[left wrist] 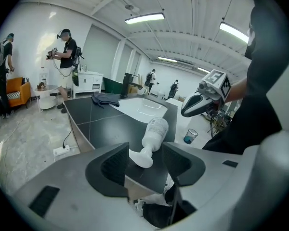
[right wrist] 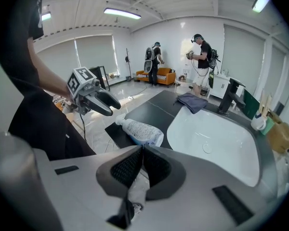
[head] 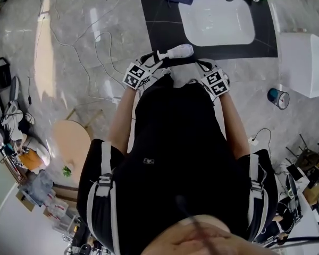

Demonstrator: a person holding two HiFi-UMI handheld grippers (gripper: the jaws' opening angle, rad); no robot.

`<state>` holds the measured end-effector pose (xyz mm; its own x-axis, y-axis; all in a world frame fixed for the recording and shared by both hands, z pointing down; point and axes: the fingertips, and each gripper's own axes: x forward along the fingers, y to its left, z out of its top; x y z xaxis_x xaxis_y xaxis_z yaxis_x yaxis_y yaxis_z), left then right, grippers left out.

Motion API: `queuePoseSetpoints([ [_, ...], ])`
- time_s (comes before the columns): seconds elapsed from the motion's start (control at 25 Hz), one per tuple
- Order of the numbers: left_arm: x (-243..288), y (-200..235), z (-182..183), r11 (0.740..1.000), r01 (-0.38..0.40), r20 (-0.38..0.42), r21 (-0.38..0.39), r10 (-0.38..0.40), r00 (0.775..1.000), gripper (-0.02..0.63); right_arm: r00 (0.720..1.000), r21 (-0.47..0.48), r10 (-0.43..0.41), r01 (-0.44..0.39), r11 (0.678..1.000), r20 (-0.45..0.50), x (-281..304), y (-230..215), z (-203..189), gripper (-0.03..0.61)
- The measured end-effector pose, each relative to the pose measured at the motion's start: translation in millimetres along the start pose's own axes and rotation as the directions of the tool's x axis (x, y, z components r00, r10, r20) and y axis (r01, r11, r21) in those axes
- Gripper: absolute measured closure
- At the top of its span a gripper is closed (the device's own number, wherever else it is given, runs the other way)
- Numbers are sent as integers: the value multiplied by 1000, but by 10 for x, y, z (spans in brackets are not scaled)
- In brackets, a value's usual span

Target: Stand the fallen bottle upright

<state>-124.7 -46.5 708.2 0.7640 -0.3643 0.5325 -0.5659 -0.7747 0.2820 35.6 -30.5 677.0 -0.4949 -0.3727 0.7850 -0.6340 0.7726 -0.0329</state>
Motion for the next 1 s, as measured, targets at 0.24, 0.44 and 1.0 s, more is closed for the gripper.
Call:
queuePoseSetpoints([
  [0.24, 106, 3, -65, 993, 73, -68, 97, -67, 995, 370, 998, 16, -51, 51, 999, -26, -131, -76, -81, 515],
  [0.44, 203, 45, -94, 979, 123, -111, 161, -106, 988, 353, 997, 80, -61, 64, 995, -37, -208, -86, -197, 515],
  [1.0, 371, 1, -204, 951, 206, -189, 232, -164, 968, 350, 997, 126, -75, 79, 989, -35, -289, -144, -224, 515],
])
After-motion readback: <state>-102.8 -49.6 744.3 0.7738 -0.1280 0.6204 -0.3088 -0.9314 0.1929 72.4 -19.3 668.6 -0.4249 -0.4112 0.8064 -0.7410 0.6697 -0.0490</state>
